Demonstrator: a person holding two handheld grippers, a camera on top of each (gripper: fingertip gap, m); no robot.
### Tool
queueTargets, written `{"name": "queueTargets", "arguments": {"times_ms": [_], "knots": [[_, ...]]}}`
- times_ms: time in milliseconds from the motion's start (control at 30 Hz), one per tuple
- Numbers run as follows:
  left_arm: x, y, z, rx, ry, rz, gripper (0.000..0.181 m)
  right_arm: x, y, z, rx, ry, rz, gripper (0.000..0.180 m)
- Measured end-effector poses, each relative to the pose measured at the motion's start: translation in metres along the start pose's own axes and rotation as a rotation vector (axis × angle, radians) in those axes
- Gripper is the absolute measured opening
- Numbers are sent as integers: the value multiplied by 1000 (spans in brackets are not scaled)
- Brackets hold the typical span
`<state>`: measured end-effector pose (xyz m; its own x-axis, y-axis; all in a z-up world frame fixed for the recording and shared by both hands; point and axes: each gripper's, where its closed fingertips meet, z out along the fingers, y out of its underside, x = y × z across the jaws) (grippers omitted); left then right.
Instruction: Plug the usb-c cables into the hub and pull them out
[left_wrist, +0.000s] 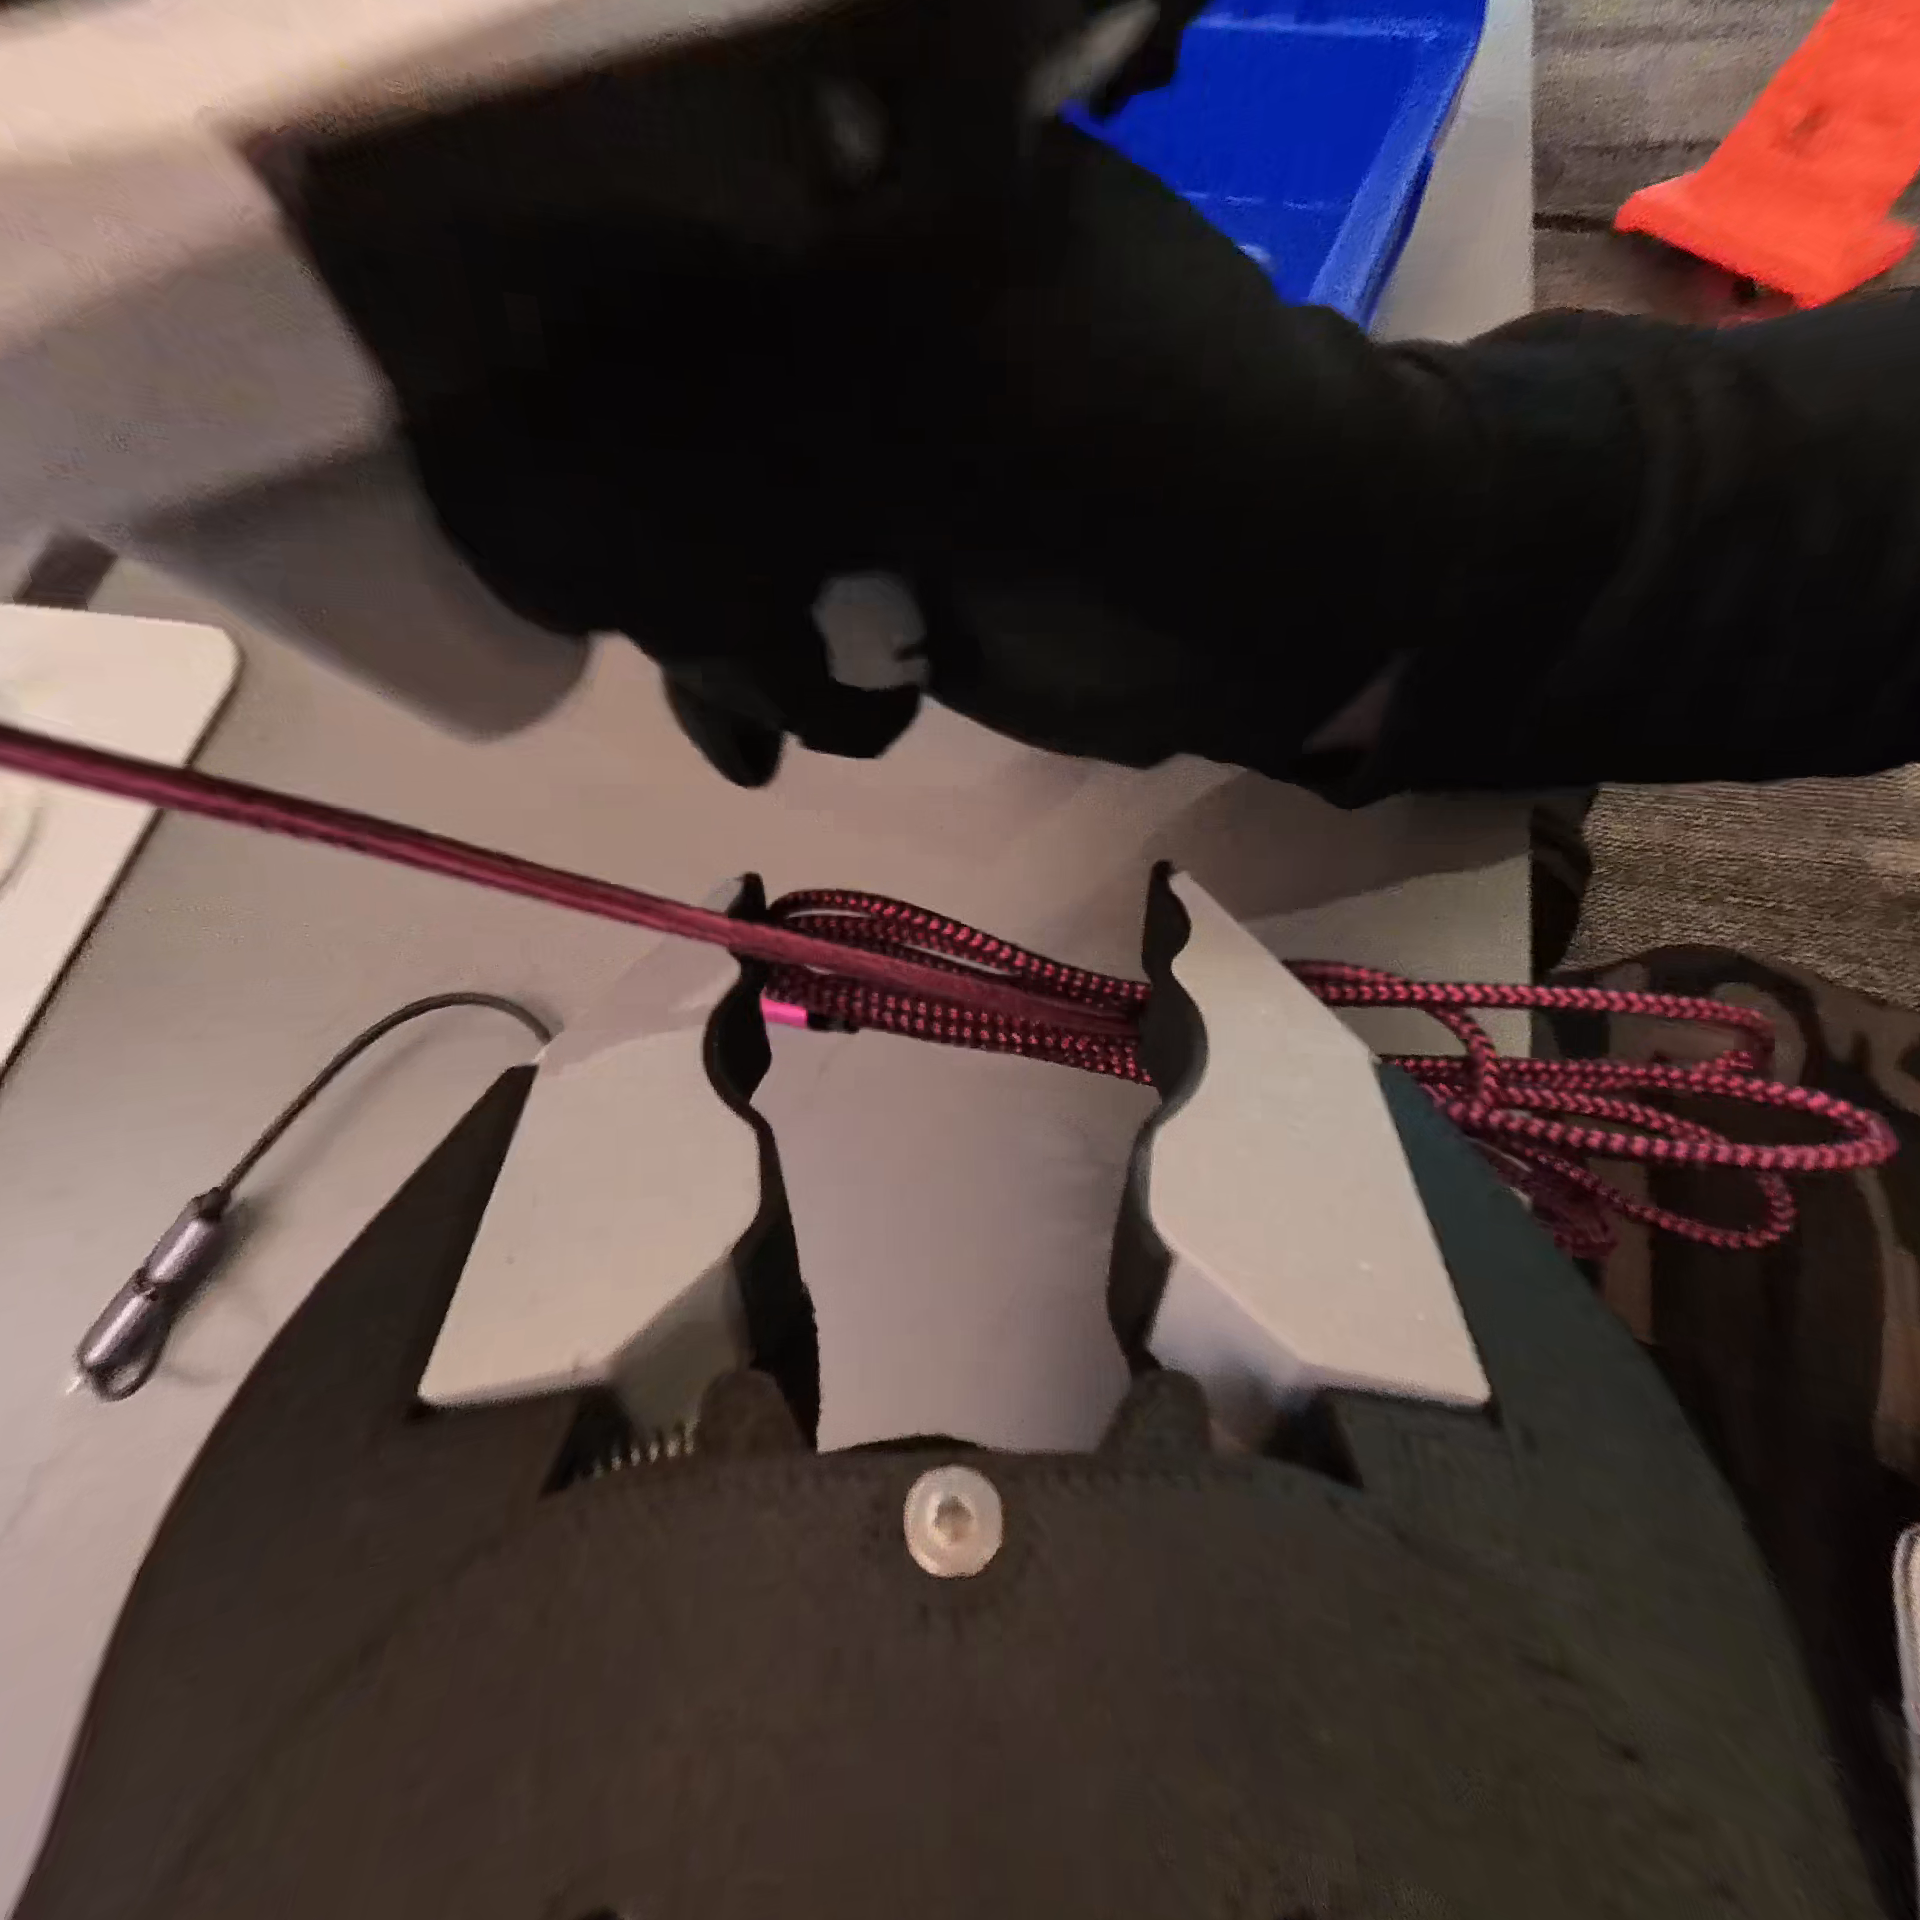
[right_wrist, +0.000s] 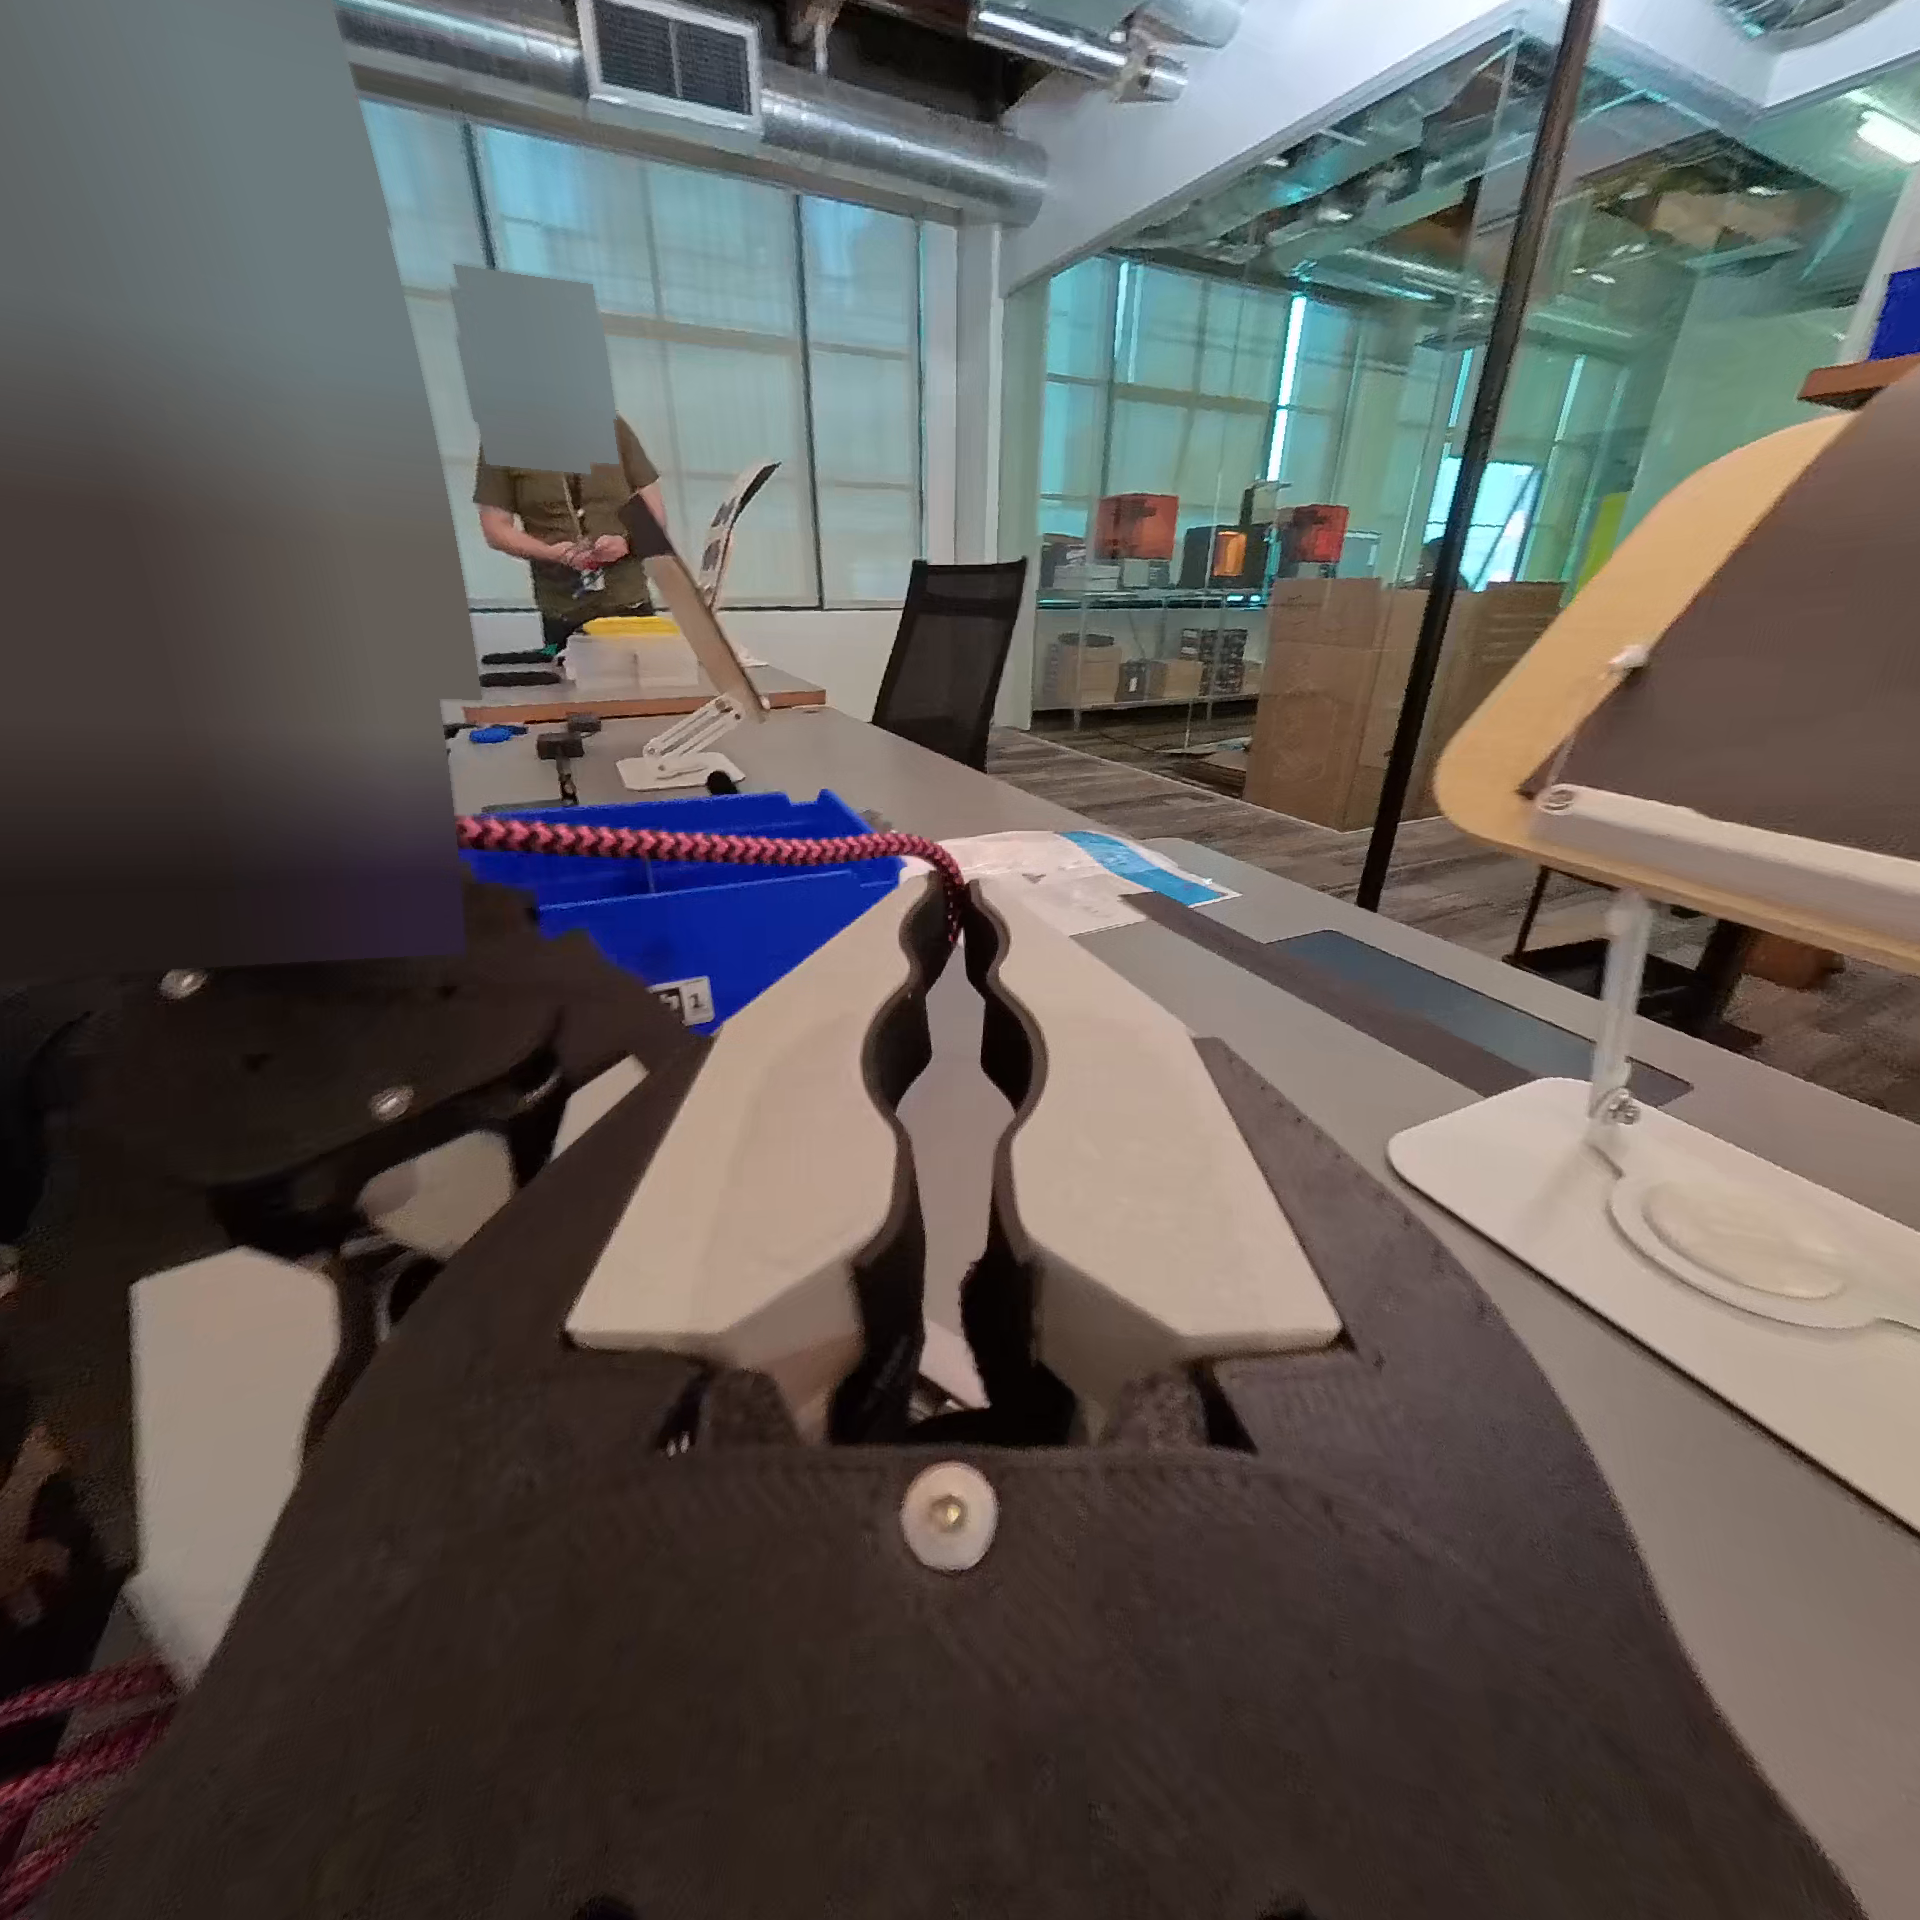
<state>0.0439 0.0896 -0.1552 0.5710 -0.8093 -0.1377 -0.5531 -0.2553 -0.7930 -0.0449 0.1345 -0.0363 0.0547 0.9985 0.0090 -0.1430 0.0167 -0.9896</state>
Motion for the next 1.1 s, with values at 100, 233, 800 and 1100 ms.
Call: {"name": "queueTargets", "arguments": {"times_ms": [100, 233, 800, 1100], "knots": [[9, 7, 8, -34, 20, 34, 68, 22, -6, -1, 3, 57, 13, 0], [6, 15, 15, -43, 9, 15, 68, 45, -18, -8, 24, 95, 37, 0], [-36, -1, -91, 178, -336, 56, 62, 81, 59, -16, -339, 350, -194, 1], [-33, -7, -93, 133, -420, 180, 4, 78, 68, -13, -362, 341, -196, 0]]}}
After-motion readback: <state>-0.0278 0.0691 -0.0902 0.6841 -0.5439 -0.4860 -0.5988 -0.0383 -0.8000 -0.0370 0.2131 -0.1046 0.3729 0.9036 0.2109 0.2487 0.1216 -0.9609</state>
